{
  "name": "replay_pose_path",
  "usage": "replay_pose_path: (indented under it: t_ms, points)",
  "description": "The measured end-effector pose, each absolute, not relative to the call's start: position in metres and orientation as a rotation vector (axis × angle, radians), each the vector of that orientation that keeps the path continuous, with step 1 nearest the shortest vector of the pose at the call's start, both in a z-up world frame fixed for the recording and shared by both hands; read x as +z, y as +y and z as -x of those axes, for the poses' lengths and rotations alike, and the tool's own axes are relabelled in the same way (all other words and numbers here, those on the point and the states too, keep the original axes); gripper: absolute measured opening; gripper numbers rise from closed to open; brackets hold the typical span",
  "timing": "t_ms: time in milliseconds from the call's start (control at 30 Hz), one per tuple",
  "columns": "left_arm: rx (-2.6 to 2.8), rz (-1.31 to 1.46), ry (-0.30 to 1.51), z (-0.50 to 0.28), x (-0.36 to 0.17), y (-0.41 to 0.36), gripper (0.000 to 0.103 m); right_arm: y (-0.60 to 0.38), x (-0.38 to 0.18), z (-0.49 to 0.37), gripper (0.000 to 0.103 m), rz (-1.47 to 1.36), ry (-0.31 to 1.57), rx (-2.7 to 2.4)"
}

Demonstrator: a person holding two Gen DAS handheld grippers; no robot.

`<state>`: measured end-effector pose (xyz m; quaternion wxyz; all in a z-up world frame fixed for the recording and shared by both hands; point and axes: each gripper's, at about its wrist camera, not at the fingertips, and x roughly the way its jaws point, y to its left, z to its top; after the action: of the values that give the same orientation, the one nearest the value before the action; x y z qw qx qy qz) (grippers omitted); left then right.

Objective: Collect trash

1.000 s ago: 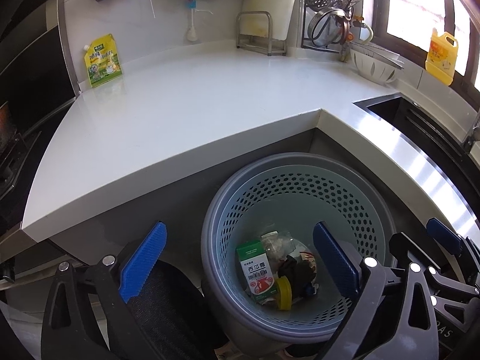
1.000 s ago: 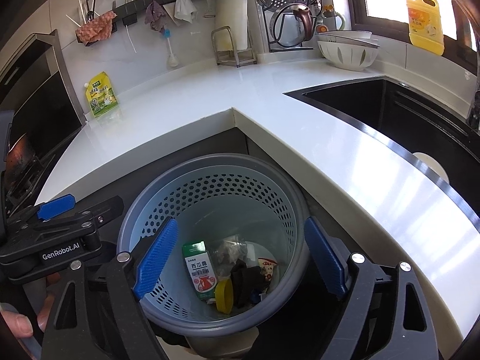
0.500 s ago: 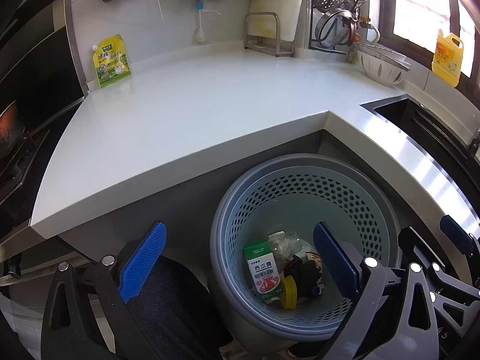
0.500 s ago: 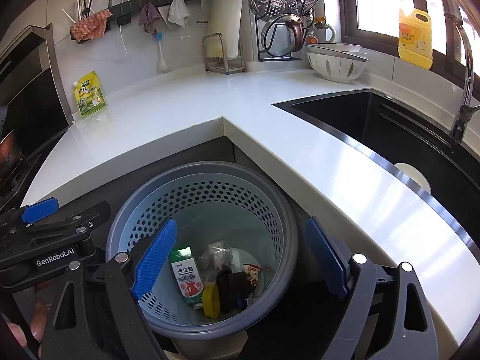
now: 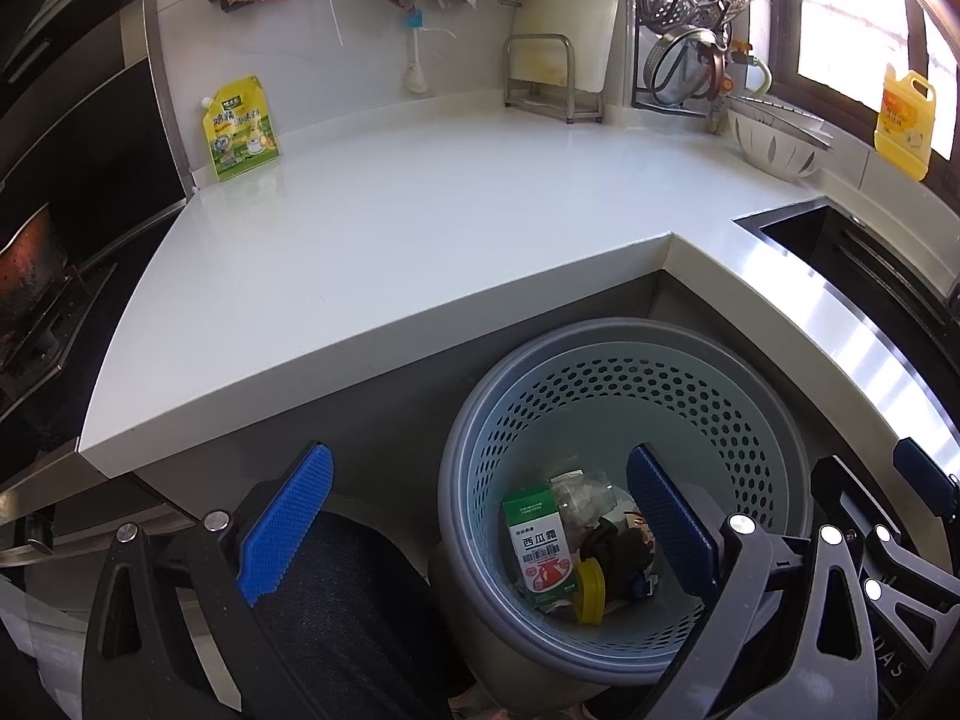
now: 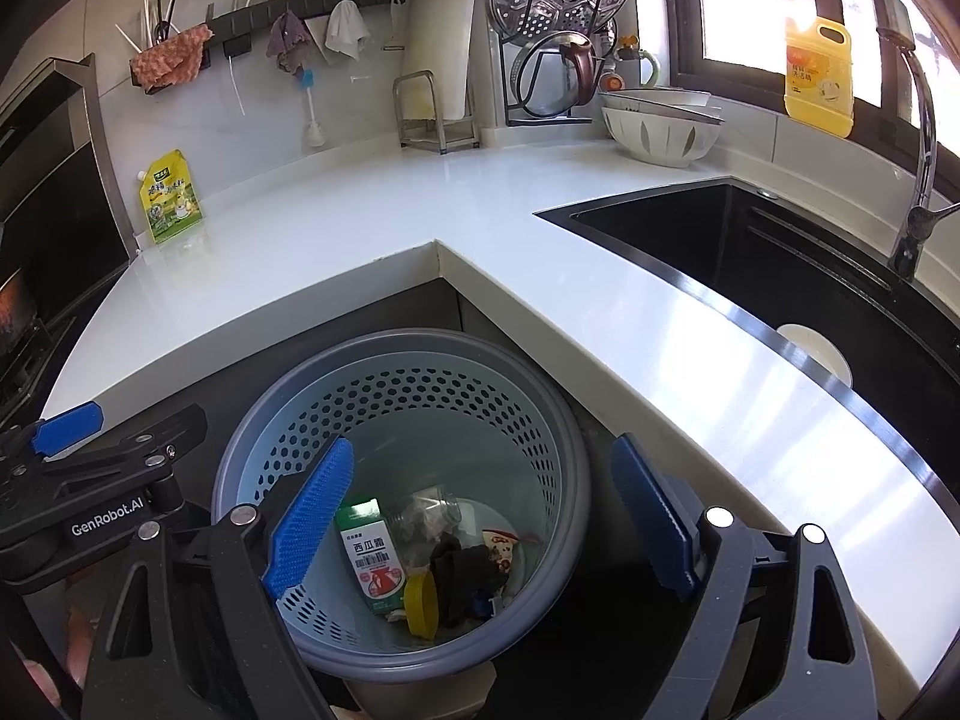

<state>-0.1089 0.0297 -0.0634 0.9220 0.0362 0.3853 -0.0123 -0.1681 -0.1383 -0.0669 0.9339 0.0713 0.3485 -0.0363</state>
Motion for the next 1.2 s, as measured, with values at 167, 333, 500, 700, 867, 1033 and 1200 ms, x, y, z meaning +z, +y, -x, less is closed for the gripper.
replay_pose_path:
  t_ms: [167, 333, 500, 700, 867, 1033, 1200]
  points:
    - [-0.022, -0.075, 0.788, 0.1087, -0.0632, 0.0299, 0.097, -0.1382, -0.0668, 0.1679, 0.084, -0.145, 0.715, -0.075]
    - [-0.018, -0.075, 0.788, 0.1087, -0.0635, 0.0306, 0.097, -0.1377, -0.0665, 0.1681, 0.084, -0.144, 0.716, -0.076]
    - [-0.017, -0.073, 0.792, 0.1087, -0.0645, 0.0315, 0.097, -0.1369, -0.0668, 0.1683, 0.084, -0.138, 0.714, -0.076]
    - [-0.015, -0.076, 0.790, 0.1086, -0.0649, 0.0321, 0.097, -0.1350, -0.0662, 0.1685, 0.084, -0.132, 0.712, -0.076]
    - [-0.016, -0.073, 0.792, 0.1081, -0.0653, 0.0327, 0.097, -0.1338, -0.0660, 0.1692, 0.084, -0.128, 0.710, -0.076]
    - [-0.017, -0.070, 0.792, 0.1087, -0.0660, 0.0329, 0.097, -0.1335, -0.0659, 0.1692, 0.084, -0.128, 0.710, -0.077]
    - [-0.019, -0.068, 0.793, 0.1088, -0.0671, 0.0332, 0.097, -0.1336, -0.0660, 0.1692, 0.084, -0.128, 0.710, -0.076]
